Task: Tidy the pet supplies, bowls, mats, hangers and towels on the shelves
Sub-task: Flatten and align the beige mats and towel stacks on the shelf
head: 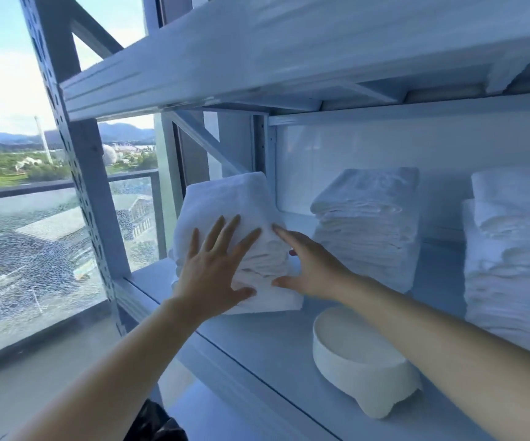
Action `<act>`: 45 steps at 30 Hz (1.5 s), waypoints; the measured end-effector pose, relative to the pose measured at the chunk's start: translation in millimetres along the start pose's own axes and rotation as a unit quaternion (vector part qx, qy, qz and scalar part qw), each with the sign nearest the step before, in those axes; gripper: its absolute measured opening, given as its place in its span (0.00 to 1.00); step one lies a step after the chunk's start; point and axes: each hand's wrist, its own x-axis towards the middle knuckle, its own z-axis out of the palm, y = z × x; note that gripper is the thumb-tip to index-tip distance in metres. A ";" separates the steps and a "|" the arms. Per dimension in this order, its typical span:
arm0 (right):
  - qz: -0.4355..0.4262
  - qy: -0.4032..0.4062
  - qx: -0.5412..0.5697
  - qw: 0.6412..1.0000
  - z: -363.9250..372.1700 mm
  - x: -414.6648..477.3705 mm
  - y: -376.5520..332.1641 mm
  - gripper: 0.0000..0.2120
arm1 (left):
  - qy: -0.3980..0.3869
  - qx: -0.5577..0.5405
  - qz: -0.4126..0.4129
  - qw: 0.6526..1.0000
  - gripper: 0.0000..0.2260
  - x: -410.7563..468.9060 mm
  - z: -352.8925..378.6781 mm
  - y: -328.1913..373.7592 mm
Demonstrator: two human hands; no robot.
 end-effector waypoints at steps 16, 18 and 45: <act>-0.045 -0.063 -0.066 0.995 4.9 18.2 -12.8 0.44 | 0.003 -0.043 -0.037 0.998 0.39 -2.8 4.6 -64.5; -0.036 -0.063 -0.067 0.995 5.7 19.1 -11.3 0.43 | 0.006 -0.057 -0.052 0.997 0.38 -1.2 6.4 -59.6; 0.000 -0.038 -0.083 0.996 -16.0 -13.6 -6.5 0.36 | 0.066 -0.042 -0.038 0.996 0.32 -4.6 31.0 -26.8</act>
